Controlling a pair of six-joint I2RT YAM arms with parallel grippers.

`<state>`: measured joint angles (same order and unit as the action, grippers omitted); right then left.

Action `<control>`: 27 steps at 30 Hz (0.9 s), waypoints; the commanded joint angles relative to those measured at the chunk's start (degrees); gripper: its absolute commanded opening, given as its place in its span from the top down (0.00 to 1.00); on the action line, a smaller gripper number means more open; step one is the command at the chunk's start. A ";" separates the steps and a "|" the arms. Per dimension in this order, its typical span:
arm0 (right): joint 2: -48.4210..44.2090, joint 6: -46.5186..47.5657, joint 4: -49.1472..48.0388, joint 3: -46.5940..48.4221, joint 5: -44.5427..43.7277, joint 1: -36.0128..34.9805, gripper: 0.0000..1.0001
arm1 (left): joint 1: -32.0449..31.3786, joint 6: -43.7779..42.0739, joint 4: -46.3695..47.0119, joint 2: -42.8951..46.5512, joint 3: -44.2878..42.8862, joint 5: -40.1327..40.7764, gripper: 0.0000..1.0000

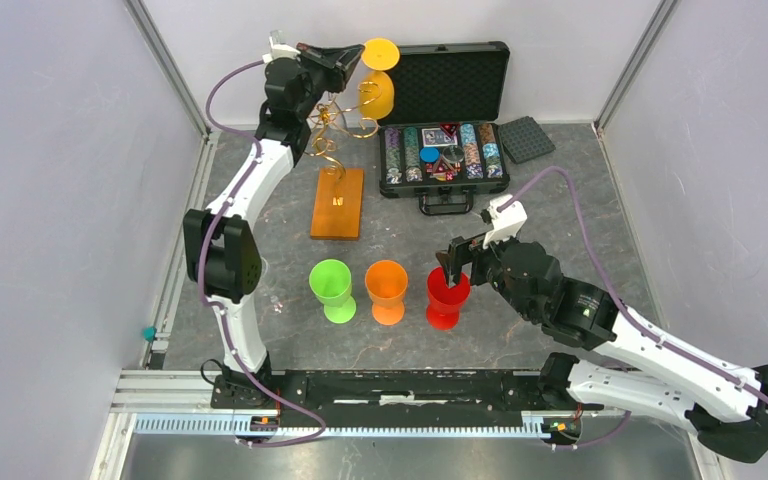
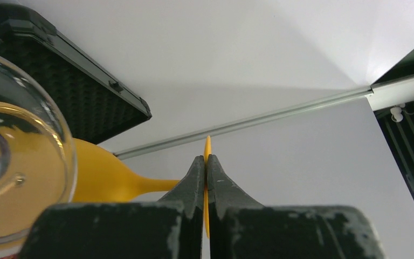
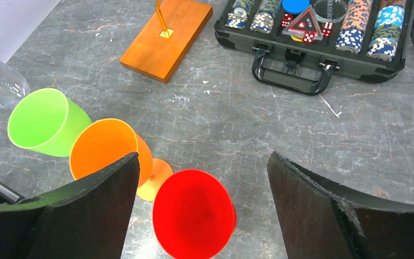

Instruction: Take the wine glass off the wine glass rack

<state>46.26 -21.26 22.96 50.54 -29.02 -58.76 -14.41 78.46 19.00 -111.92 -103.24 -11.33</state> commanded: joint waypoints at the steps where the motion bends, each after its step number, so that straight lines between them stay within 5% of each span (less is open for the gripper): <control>1: -0.90 -1.42 -4.94 -2.40 -2.87 -0.19 0.04 | -1.37 -0.50 4.12 1.40 -5.09 -4.37 0.98; 13: 4.58 -3.53 -12.45 -1.80 6.33 8.05 0.02 | -3.79 1.84 3.94 5.74 -3.94 -8.35 0.98; 17: 2.56 -2.39 -23.18 -4.78 19.26 15.94 0.02 | -5.31 3.71 4.95 8.77 -1.69 -8.83 0.98; 27: 1.55 -4.08 -40.96 -5.72 28.64 26.36 0.02 | -8.84 17.83 12.26 14.73 6.15 -10.60 0.98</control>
<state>49.17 -24.27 -6.09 45.08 -6.00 -36.01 -22.04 87.37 24.77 -101.71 -100.55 -20.18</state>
